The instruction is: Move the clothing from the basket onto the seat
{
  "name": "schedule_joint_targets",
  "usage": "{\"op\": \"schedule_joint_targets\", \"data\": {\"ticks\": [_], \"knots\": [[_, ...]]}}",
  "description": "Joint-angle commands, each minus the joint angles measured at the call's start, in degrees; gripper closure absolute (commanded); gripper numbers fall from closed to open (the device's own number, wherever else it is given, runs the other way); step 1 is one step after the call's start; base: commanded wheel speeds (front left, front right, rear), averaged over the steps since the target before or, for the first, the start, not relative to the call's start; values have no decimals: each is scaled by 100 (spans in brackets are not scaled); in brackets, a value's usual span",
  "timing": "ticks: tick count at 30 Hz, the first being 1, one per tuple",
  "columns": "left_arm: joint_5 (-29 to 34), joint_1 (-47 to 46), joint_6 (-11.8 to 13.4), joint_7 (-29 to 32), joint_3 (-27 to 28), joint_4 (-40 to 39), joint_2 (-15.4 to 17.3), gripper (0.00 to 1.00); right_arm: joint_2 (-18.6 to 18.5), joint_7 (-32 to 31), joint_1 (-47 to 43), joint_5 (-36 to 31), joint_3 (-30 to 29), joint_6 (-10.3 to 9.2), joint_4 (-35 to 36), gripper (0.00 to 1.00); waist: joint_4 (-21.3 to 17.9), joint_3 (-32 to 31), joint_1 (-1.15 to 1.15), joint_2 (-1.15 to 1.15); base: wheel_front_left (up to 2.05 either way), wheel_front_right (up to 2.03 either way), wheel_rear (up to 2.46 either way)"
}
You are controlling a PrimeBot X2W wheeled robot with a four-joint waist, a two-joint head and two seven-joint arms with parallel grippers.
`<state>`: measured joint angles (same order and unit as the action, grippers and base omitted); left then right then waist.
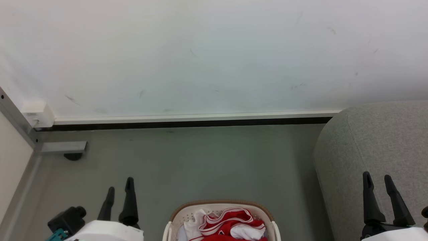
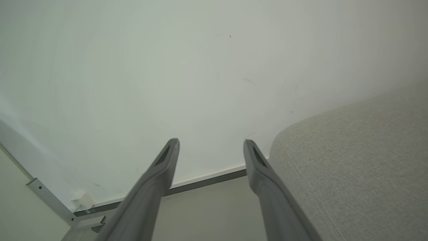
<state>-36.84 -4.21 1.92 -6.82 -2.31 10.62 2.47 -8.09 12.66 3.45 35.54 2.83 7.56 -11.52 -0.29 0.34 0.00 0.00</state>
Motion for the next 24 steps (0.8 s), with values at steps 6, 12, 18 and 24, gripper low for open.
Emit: {"op": "schedule_joint_targets", "data": {"ticks": [6, 12, 18, 24], "knots": [[593, -10, 9, -145, -48, -92, 48, 0, 53, 55, 7, -631, -112, -7, -27, 0, 1, -2, 0, 0, 0, 0, 0], [1009, 33, 27, -241, -99, -96, 51, 0, 120, 81, -15, -1060, -163, -8, -69, 0, -11, -3, 0, 0, 0, 0, 0], [1401, 37, 40, -330, -139, -76, 52, 0, 176, 106, -27, -1425, -202, -9, -121, 0, -21, 8, 0, 0, 0, 0, 0], [1712, 45, 67, -412, -194, -73, 54, 0, 225, 126, -41, -1778, -244, -9, -161, 0, -31, 14, 0, 0, 0, 0, 0]]}}
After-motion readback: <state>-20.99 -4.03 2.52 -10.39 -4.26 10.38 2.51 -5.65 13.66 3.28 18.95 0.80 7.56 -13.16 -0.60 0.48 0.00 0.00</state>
